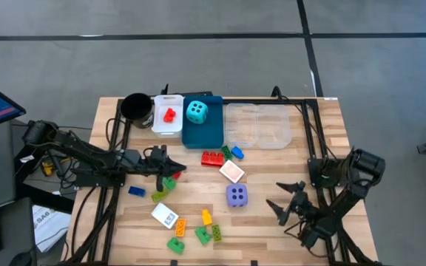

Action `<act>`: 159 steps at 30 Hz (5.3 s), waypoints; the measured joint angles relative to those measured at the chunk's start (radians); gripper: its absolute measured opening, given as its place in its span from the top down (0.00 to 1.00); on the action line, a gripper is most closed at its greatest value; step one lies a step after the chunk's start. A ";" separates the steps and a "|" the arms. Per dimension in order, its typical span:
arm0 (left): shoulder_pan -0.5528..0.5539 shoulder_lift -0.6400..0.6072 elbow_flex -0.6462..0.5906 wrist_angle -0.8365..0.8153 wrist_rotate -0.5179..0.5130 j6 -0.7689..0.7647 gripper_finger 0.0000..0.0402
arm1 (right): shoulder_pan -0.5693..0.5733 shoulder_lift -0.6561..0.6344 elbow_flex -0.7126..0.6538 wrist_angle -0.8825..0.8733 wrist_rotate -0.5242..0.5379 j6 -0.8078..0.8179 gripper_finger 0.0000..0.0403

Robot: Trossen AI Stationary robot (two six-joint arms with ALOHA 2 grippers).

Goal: Pick & Place Toys
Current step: Put the violet dice into the blue bin

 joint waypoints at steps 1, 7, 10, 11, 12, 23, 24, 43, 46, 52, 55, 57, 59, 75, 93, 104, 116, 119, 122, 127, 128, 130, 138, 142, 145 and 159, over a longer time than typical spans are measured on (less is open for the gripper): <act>0.000 0.000 0.000 0.001 -0.009 -0.012 1.00 | 0.005 -0.021 -0.028 0.015 0.000 0.000 0.01; -0.003 0.000 0.000 0.000 -0.025 -0.100 1.00 | 0.035 -0.133 -0.169 0.195 -0.012 -0.083 0.01; -0.012 0.000 0.000 0.000 -0.024 -0.116 1.00 | 0.043 -0.190 -0.220 0.308 -0.049 -0.199 0.01; -0.014 0.000 0.000 0.000 -0.024 -0.116 1.00 | 0.042 -0.209 -0.235 0.343 -0.069 -0.243 0.01; -0.015 0.000 0.000 0.000 -0.024 -0.116 1.00 | 0.042 -0.230 -0.247 0.374 -0.087 -0.290 0.01; -0.014 0.000 0.000 0.000 -0.024 -0.131 1.00 | 0.026 -0.476 -0.339 0.782 -0.202 -0.982 0.01; -0.014 0.000 0.000 0.000 -0.024 -0.131 1.00 | 0.021 -0.495 -0.348 0.814 -0.231 -1.041 0.01; -0.014 0.000 0.000 0.003 -0.039 -0.280 1.00 | 0.006 -0.522 -0.629 1.401 -0.243 -1.408 0.01; -0.014 0.000 0.000 0.004 -0.085 -0.278 1.00 | -0.006 -0.519 -0.655 1.449 -0.244 -1.429 0.01; -0.014 0.002 0.000 0.003 -0.218 -0.277 1.00 | -0.009 -0.519 -0.673 1.484 -0.241 -1.455 0.01; -0.014 0.002 0.001 0.003 -0.228 -0.277 1.00 | -0.015 -0.519 -0.673 1.532 -0.241 -1.510 0.01; -0.014 0.002 0.001 0.003 -0.228 -0.277 1.00 | -0.024 -0.519 -0.673 1.572 -0.242 -1.553 0.01; -0.014 0.002 0.001 0.003 -0.228 -0.277 1.00 | -0.034 -0.519 -0.672 1.608 -0.248 -1.598 0.01; -0.014 0.002 0.001 0.003 -0.228 -0.269 1.00 | -0.149 -0.431 -0.672 1.848 -0.356 -1.729 0.01; -0.015 0.002 0.001 0.003 -0.228 -0.279 1.00 | -0.307 0.053 -0.672 2.410 -0.562 -1.847 0.01; -0.015 0.002 0.001 0.003 -0.228 -0.280 1.00 | -0.471 0.140 -0.623 2.545 -0.807 -1.969 0.01; -0.015 0.002 0.001 0.003 -0.228 -0.280 1.00 | -0.556 0.143 -0.552 2.547 -0.873 -2.044 0.01; -0.015 0.002 0.001 0.003 -0.228 -0.280 1.00 | -0.574 0.143 -0.543 2.534 -0.876 -2.044 0.01; -0.015 0.002 0.001 0.003 -0.228 -0.280 1.00 | -0.593 0.143 -0.535 2.507 -0.877 -2.044 0.01; -0.015 0.002 0.001 0.003 -0.228 -0.280 1.00 | -0.621 0.143 -0.520 2.448 -0.878 -2.044 0.01; -0.015 0.002 0.001 0.003 -0.228 -0.280 1.00 | -0.625 0.143 -0.519 2.439 -0.879 -2.044 0.01; -0.015 0.002 0.001 0.003 -0.228 -0.280 1.00 | -0.633 0.143 -0.518 2.432 -0.879 -2.044 0.01; -0.015 0.002 0.001 0.000 -0.228 -0.280 1.00 | -0.664 0.143 -0.518 2.440 -0.876 -2.009 0.01; -0.015 0.002 0.001 0.000 -0.228 -0.280 1.00 | -0.670 0.142 -0.518 2.432 -0.899 -2.012 0.01; -0.015 0.002 0.001 0.000 -0.228 -0.280 1.00 | -0.679 0.142 -0.518 2.430 -0.936 -2.004 0.01; -0.040 0.002 0.001 0.000 -0.228 -0.280 1.00 | -0.730 0.142 -0.518 2.380 -1.057 -1.981 0.01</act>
